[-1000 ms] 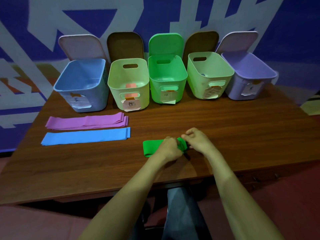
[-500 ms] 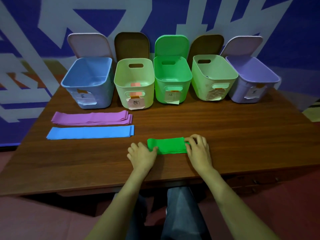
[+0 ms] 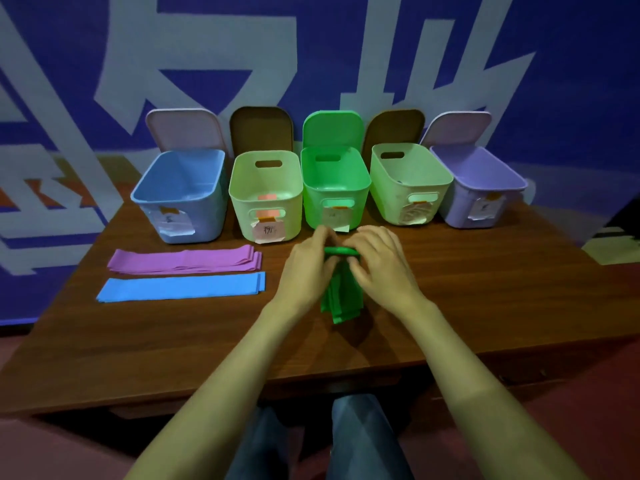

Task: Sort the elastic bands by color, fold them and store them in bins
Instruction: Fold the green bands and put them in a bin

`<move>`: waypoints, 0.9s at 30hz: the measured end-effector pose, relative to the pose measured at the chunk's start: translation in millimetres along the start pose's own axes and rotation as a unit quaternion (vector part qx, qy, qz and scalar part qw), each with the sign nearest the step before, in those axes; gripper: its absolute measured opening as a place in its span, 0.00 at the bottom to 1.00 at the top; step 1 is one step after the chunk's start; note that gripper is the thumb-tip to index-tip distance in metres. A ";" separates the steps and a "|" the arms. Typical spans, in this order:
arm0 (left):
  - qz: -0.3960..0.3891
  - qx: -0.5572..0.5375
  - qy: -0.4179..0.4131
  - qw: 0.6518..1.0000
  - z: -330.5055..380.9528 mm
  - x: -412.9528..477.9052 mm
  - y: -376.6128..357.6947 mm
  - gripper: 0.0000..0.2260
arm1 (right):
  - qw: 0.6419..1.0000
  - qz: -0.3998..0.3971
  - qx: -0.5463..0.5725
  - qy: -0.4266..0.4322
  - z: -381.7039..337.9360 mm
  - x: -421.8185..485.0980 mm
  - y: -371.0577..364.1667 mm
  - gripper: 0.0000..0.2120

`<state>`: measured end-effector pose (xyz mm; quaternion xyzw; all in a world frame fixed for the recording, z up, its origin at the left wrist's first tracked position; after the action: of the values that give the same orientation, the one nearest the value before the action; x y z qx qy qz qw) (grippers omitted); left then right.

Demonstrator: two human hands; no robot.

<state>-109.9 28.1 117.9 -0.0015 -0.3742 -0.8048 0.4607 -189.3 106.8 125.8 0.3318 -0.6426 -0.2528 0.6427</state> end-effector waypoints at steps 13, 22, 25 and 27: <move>-0.181 -0.363 0.207 0.890 -48.5 84.9 -77.1 0.18 | 0.992 0.071 0.059 -0.080 95.9 105.2 -8.7 0.11; -0.190 -0.319 0.389 0.844 -87.0 237.7 -111.2 0.15 | 0.952 -0.194 0.081 -0.224 247.0 200.4 -152.7 0.15; -0.228 -0.262 0.456 0.820 -103.1 263.8 -127.8 0.13 | 0.924 -0.281 0.082 -0.246 275.1 205.7 -195.3 0.17; -0.257 -0.216 0.481 0.810 -114.5 270.8 -143.3 0.12 | 0.904 -0.342 0.082 -0.245 284.1 203.3 -221.0 0.18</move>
<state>-332.9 -199.2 43.4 0.3827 0.0916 -0.8516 0.3464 -439.7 -218.8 80.5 0.5105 -0.6453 -0.4765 0.3097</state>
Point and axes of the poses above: each hand's wrist, its own x-axis towards the middle knuckle, its own y-axis out of the back of the hand, z = x × y, the point moved 9 cm from there along x, towards the middle knuckle, and after that the axes turned 12 degrees about y, right-handed, at the moved point
